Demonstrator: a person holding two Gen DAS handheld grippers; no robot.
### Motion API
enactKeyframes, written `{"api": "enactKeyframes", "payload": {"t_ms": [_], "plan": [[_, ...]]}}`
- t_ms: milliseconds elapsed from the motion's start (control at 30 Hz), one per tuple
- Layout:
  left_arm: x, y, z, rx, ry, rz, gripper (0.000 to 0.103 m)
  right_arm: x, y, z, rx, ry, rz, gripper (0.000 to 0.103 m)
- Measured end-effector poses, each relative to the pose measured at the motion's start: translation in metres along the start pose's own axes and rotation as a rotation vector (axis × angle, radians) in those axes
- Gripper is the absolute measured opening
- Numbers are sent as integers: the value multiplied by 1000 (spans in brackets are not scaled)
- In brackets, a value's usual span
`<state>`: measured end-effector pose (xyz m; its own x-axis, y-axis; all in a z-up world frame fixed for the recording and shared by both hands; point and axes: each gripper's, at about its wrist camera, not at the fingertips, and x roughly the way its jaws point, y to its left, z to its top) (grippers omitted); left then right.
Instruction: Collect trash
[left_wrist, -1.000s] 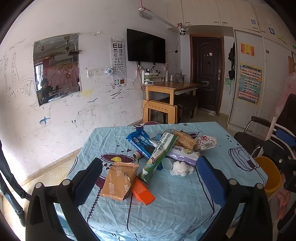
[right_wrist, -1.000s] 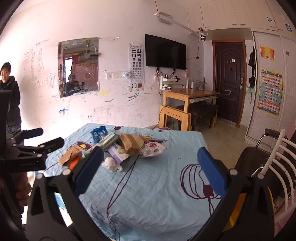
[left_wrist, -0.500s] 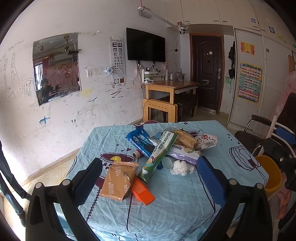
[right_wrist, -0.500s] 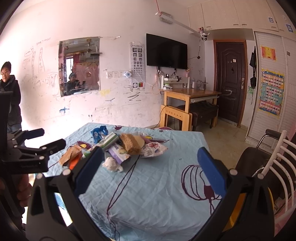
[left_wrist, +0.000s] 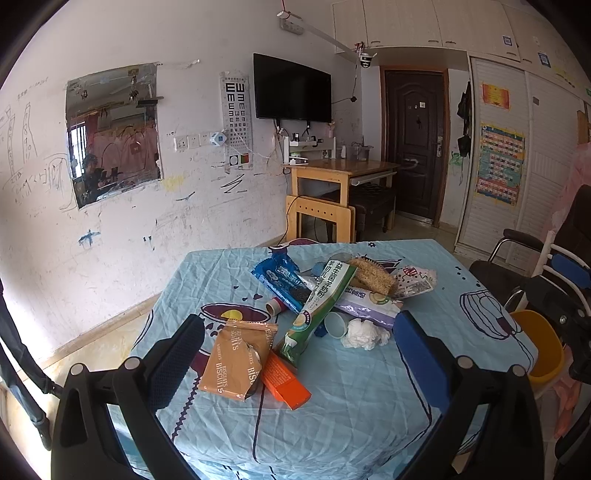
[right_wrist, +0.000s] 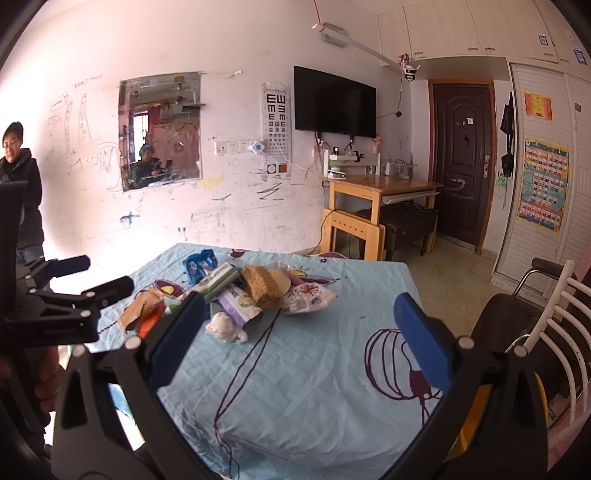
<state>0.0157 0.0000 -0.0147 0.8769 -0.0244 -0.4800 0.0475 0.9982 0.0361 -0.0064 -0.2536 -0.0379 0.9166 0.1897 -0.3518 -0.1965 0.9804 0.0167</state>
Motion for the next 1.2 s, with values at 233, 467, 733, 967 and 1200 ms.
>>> {"api": "enactKeyframes", "payload": {"t_ms": [233, 467, 733, 967, 1200], "plan": [[8, 2, 0, -4, 19, 2, 98, 8, 0, 0, -8, 7, 14, 98], [39, 35, 10, -68, 130, -7, 98, 56, 13, 13, -105, 96, 135, 98], [77, 60, 17, -108, 282, -23, 98, 153, 30, 32, -79, 318, 369, 98], [117, 54, 38, -120, 384, -135, 87, 198, 18, 45, 8, 465, 414, 98], [178, 9, 48, 23, 577, -264, 64, 198, -24, 58, 37, 468, 320, 96]]}}
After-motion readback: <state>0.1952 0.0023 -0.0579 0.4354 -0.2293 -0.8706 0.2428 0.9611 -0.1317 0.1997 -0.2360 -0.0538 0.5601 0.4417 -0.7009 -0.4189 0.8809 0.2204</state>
